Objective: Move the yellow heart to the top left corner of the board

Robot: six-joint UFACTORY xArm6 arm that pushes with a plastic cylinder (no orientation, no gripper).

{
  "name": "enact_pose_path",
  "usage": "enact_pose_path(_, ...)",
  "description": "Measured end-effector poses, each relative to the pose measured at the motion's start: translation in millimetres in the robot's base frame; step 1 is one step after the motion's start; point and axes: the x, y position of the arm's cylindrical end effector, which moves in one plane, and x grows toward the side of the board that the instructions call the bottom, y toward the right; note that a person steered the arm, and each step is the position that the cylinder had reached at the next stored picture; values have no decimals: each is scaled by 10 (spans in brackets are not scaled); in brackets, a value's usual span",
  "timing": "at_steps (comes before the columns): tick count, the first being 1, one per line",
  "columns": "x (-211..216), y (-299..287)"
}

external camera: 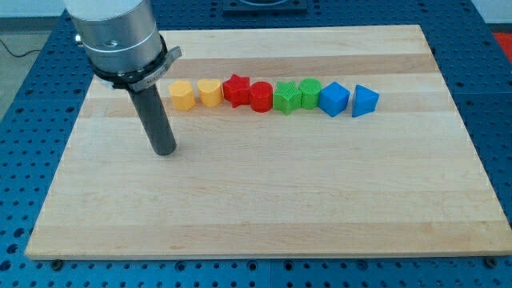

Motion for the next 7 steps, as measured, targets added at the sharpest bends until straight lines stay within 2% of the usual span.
enact_pose_path(2, -548, 411)
enact_pose_path(4, -880, 408)
enact_pose_path(5, -816, 410)
enact_pose_path(7, -1342, 218)
